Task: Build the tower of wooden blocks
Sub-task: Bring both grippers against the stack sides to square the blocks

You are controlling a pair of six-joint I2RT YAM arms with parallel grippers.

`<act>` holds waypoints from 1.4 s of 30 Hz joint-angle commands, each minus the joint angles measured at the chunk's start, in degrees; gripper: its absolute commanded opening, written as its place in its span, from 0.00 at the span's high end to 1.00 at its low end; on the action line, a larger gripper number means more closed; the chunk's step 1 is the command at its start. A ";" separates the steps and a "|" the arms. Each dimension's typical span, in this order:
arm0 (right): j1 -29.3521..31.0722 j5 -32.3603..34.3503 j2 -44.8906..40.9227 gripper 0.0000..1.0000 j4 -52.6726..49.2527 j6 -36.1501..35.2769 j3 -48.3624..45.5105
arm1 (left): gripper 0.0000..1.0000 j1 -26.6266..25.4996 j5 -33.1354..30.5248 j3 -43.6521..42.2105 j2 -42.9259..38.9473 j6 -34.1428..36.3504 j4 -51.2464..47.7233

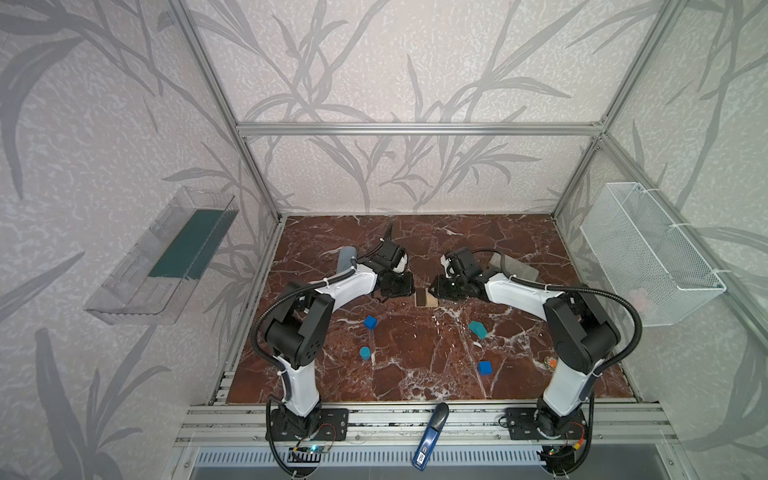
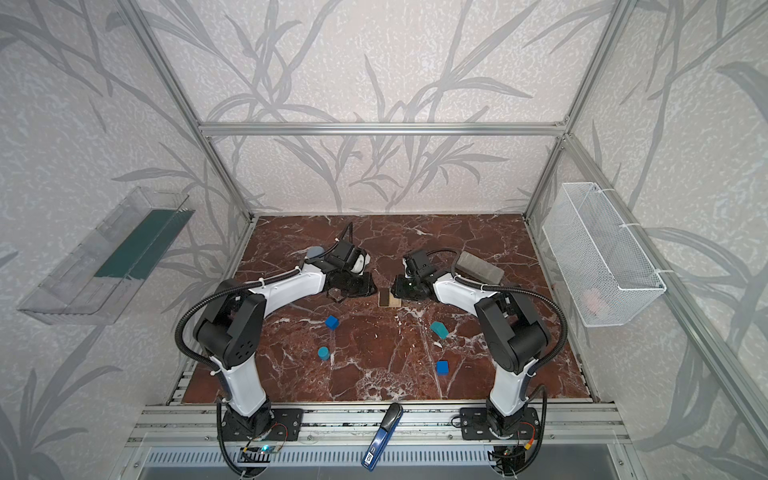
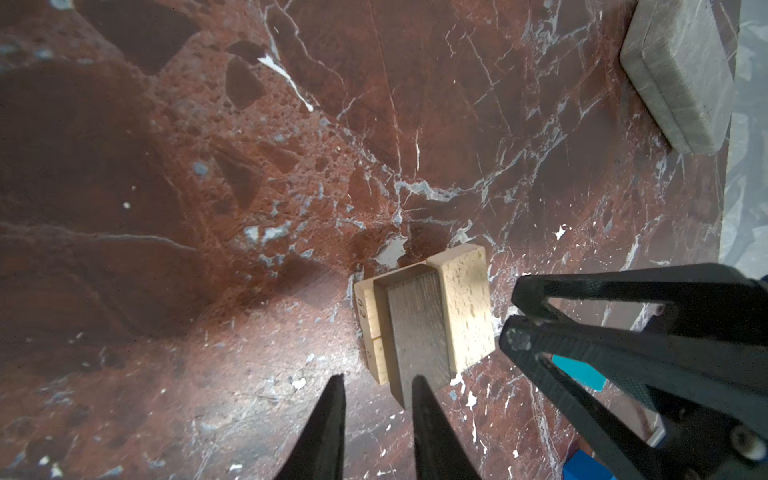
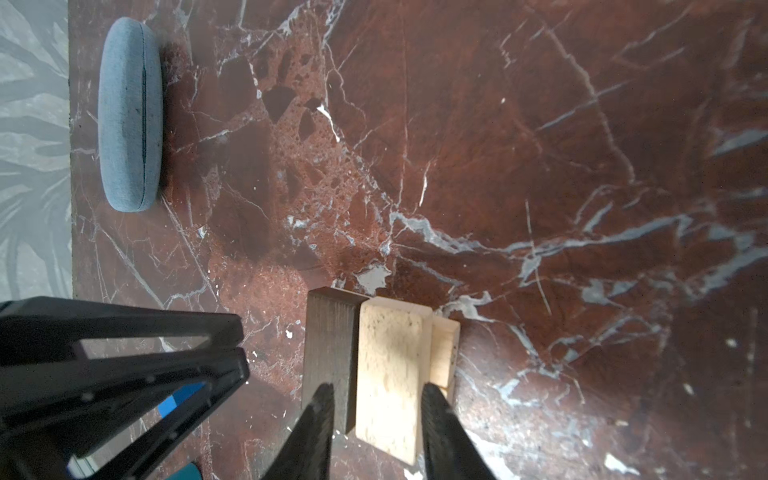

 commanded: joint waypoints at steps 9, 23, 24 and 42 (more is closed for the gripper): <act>-0.43 -0.95 0.03 0.63 0.64 0.93 -0.79 | 0.75 -0.76 1.38 1.70 1.34 -1.05 0.54; -0.46 -0.75 0.51 0.63 -0.35 0.32 -0.57 | 0.80 -1.20 2.03 2.92 3.21 -1.68 0.47; -0.48 -0.73 0.51 0.63 -0.36 0.32 -0.58 | 0.80 -1.25 2.08 2.92 3.31 -1.72 0.55; -0.69 -1.61 1.53 0.64 -0.01 0.45 -0.56 | 0.81 -1.79 2.78 3.64 4.42 -1.85 0.97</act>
